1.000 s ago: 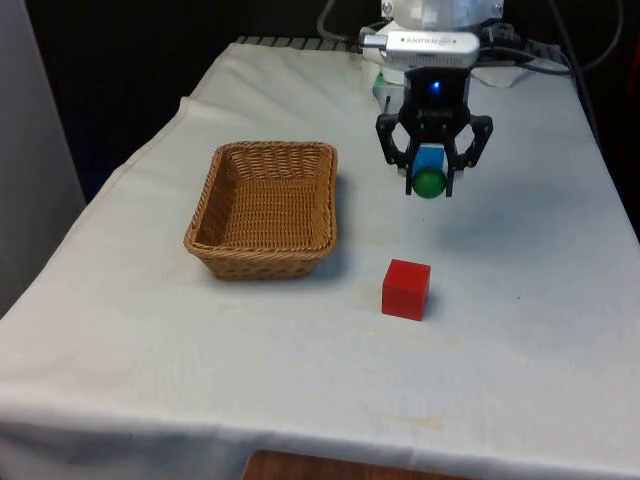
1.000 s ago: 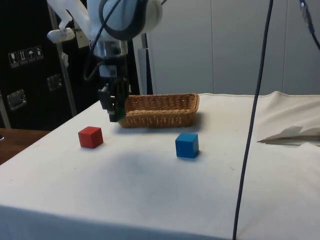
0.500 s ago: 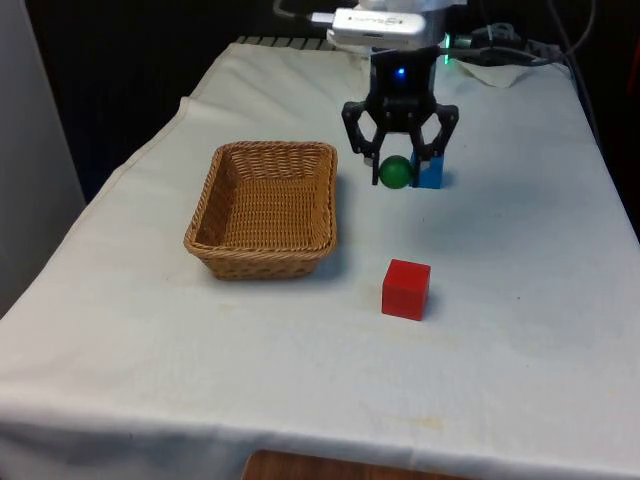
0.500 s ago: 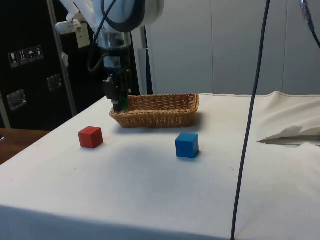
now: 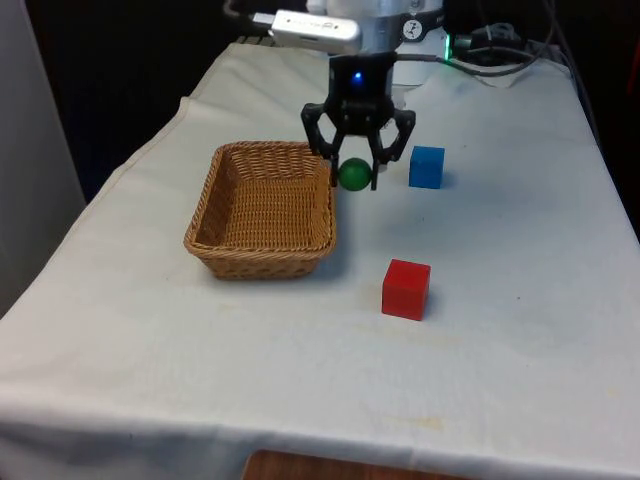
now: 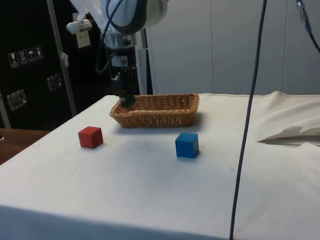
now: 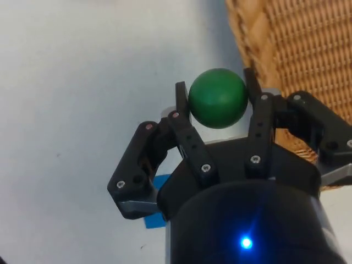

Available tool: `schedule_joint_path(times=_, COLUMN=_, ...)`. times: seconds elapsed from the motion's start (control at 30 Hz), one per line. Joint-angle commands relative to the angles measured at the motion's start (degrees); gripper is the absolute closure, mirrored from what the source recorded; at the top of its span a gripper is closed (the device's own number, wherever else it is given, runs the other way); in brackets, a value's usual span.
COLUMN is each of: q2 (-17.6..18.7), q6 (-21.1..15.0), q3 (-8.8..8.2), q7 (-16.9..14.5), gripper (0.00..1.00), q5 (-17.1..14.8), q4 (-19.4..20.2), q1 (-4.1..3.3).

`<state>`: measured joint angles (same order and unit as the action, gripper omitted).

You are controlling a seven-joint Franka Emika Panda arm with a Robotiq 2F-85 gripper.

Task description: Place all non-red objects into the basket.

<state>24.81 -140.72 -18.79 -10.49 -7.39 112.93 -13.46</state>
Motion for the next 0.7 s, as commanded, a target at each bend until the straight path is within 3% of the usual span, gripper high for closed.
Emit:
schedule_joint_path(times=0.0, q2=0.5, q6=-0.2, q3=0.17, q7=-0.8, gripper=1.0, q5=-0.5, q4=-0.4, q1=0.52)
schedule_joint_path(times=0.17, q2=2.1, q6=-0.7, q3=-1.32, q7=-2.1, gripper=1.0, q5=-0.3, q4=-1.1, q1=0.8)
schedule_joint_path(times=0.2, q2=1.8, q6=-0.2, q3=-1.43, q7=-1.5, gripper=1.0, q5=-0.1, q4=-1.0, q1=0.34)
schedule_joint_path(times=0.23, q2=2.5, q6=-0.9, q3=-1.49, q7=-2.3, gripper=1.0, q5=-0.4, q4=-1.2, q1=0.86)
schedule_joint_path(times=0.33, q2=3.7, q6=-1.6, q3=-2.12, q7=-3.0, gripper=1.0, q5=-0.4, q4=-1.5, q1=1.2)
schedule_joint_path(times=0.47, q2=5.0, q6=-2.2, q3=-2.86, q7=-3.5, gripper=1.0, q5=-0.4, q4=-2.1, q1=1.49)
schedule_joint_path(times=0.5, q2=4.7, q6=-1.9, q3=-3.09, q7=-2.9, gripper=1.0, q5=-0.1, q4=-1.8, q1=0.97)
schedule_joint_path(times=0.53, q2=5.4, q6=-2.3, q3=-3.04, q7=-3.6, gripper=1.0, q5=-0.3, q4=-2.3, q1=1.55)
schedule_joint_path(times=0.67, q2=6.6, q6=-2.5, q3=-3.95, q7=-3.9, gripper=1.0, q5=-0.4, q4=-3.2, q1=1.78)
